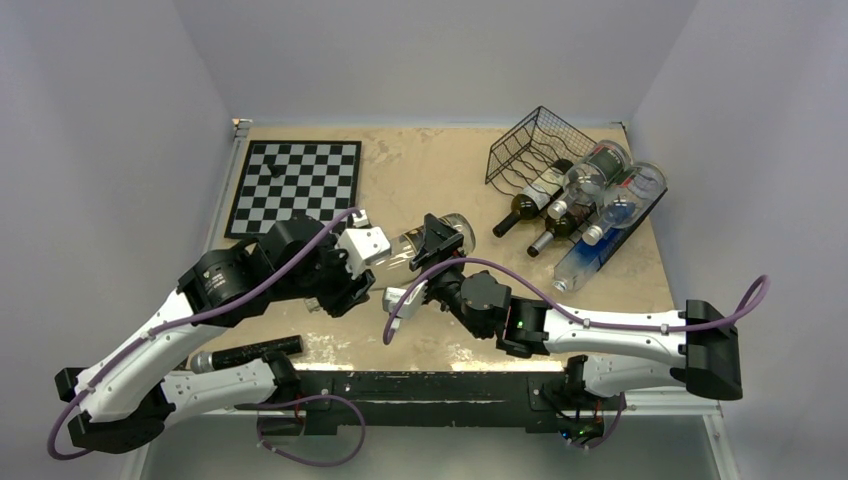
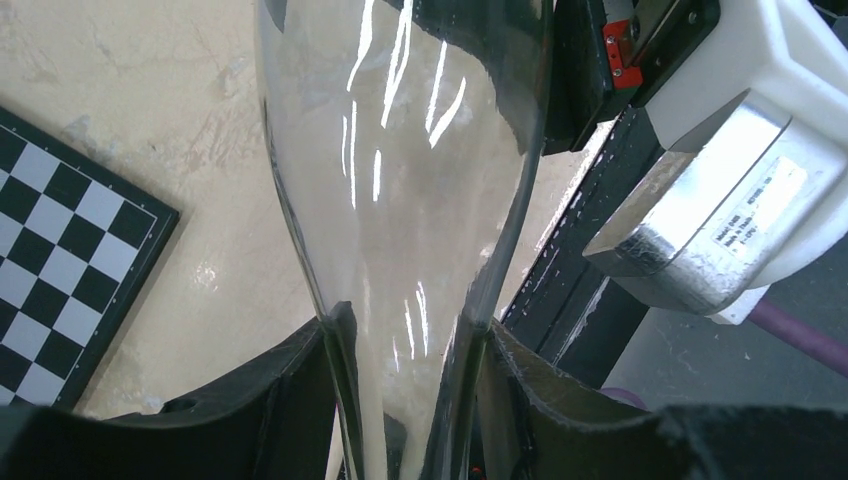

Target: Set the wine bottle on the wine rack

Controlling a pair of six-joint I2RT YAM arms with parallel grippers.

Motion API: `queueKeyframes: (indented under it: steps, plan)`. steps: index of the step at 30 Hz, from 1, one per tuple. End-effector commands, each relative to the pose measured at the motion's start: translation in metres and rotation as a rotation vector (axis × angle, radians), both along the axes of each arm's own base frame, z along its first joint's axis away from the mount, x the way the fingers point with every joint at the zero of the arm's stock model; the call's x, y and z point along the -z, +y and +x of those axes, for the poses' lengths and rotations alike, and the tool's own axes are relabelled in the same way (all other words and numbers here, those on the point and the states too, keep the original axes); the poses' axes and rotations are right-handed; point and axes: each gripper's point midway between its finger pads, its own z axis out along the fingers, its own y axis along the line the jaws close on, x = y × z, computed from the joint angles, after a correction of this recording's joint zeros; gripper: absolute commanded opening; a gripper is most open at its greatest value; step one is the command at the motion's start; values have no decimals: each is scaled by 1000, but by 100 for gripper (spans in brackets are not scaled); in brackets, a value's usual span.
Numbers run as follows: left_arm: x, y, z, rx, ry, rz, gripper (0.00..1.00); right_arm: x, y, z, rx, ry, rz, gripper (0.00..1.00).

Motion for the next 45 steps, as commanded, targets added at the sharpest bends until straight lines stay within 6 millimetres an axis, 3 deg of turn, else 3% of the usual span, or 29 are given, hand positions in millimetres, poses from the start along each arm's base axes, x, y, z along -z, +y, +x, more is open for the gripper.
queueKeyframes:
  steps: [1,5,9,11,12,18,29,38,45]
  plan:
    - [-23,4,26,-111,-131,-59,0,-89,-13,-8,-35,-20,476,49]
    - [-27,4,29,-122,-154,-69,0,-78,-5,-7,-41,-13,450,60]
    - [-34,6,32,-136,-182,-93,0,-69,0,-6,-43,-8,428,79]
    - [-37,6,33,-142,-196,-105,0,-66,2,-6,-43,-4,416,97]
    - [-38,7,33,-144,-199,-107,0,-64,3,-6,-41,-3,411,99]
    - [-39,8,37,-169,-212,-111,0,-58,3,-5,-36,6,406,99]
    - [-52,8,46,-215,-244,-132,0,-28,6,-9,-61,92,344,99]
    - [-70,-3,44,-168,-258,-189,0,7,25,-16,-104,205,314,99]
    - [-69,-5,49,-174,-257,-162,0,36,41,-27,-137,312,267,99]
